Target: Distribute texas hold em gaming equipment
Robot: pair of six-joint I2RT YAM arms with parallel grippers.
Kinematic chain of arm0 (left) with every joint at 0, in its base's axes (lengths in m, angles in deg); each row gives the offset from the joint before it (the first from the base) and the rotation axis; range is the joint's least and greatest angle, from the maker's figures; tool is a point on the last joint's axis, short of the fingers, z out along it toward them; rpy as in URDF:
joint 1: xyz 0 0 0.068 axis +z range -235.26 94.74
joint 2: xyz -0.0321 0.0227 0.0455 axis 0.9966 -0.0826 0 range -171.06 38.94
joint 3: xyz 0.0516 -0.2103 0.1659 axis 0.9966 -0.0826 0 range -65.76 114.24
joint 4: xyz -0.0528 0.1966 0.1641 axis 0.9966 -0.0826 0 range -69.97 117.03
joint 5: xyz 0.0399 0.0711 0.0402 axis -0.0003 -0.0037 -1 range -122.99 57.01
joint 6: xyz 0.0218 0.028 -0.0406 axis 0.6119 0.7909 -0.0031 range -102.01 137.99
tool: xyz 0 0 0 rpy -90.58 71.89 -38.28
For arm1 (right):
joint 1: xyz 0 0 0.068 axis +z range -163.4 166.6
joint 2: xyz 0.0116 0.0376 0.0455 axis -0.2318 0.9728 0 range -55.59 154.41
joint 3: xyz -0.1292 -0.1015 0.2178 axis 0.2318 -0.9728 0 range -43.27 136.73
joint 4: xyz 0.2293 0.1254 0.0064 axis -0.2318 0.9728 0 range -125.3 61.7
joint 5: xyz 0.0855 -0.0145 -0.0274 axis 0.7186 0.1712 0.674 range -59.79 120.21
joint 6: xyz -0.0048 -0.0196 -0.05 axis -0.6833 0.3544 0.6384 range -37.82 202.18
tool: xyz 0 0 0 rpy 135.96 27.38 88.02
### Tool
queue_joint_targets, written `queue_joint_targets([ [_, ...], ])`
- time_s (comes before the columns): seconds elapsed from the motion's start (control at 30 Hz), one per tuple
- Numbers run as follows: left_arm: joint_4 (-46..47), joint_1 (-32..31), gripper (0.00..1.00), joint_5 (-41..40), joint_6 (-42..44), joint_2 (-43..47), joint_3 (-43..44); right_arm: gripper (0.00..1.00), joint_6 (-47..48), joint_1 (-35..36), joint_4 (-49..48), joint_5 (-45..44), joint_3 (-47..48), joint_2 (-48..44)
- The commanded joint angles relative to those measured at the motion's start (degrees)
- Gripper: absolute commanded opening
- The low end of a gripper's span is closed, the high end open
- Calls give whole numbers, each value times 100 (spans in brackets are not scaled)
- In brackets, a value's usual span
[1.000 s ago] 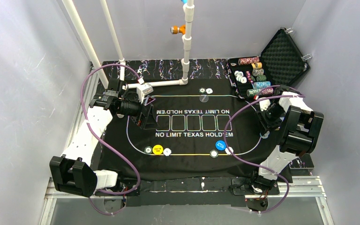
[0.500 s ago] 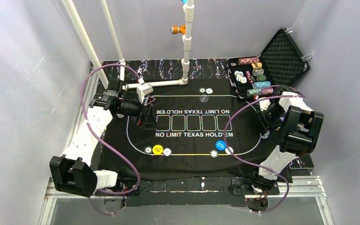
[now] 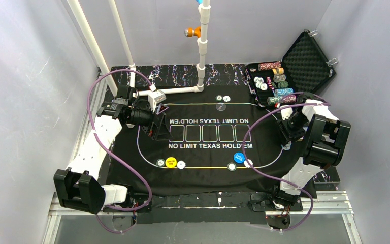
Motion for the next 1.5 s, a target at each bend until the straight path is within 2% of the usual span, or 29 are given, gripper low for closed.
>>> queue_joint_targets([
  [0.0,-73,-20,99,143,19,68,-1,56,-29,10,-93,131,56,118],
  [0.07,-72,-19,99,142,18,61,-6,61,-42,10,-109,148,56,133],
  [0.3,-86,-20,99,133,19,63,1,64,-87,19,-149,160,104,192],
  [0.7,-89,-20,99,134,24,59,-9,59,-162,89,-269,177,126,306],
  [0.83,-89,-20,99,141,22,53,-1,62,-164,114,-259,172,109,344],
  [1.27,-105,-20,99,134,36,13,18,42,-98,124,-64,161,346,166],
  [1.37,-137,-20,99,133,49,20,16,41,-73,124,4,107,477,70],
  [1.47,-161,-20,99,157,53,-4,30,41,-170,367,295,460,781,20],
])
